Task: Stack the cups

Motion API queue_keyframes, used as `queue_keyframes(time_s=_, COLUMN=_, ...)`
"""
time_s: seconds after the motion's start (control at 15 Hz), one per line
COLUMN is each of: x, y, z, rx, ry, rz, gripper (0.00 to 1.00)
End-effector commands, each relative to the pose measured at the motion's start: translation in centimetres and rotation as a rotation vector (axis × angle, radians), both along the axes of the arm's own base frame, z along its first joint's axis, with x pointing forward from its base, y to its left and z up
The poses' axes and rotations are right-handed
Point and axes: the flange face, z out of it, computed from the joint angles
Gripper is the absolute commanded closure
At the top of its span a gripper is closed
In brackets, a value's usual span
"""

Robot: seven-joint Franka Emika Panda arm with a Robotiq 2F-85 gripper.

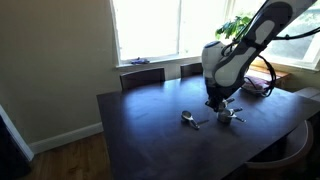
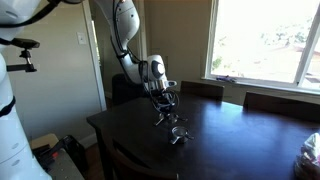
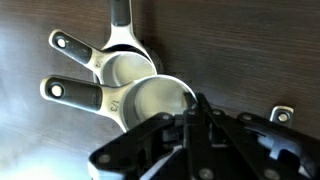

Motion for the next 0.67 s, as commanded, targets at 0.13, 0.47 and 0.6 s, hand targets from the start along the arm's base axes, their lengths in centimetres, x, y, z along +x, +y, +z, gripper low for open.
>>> queue_keyframes(time_s=0.13, x=0.04, y=-0.72, z=-0.74, rx=0.009, ry=-0.016, rz=-0.043, gripper=0.95)
queue_keyframes(time_s=0.47, x=0.06, y=-0.71, z=-0.75, rx=0.01, ry=-0.02, rz=-0.051, gripper=0.95)
queue_keyframes(time_s=0.6, x=0.43, y=-1.06, z=-0.58, rx=0.008, ry=-0.027, rz=-0.075, gripper=0.97)
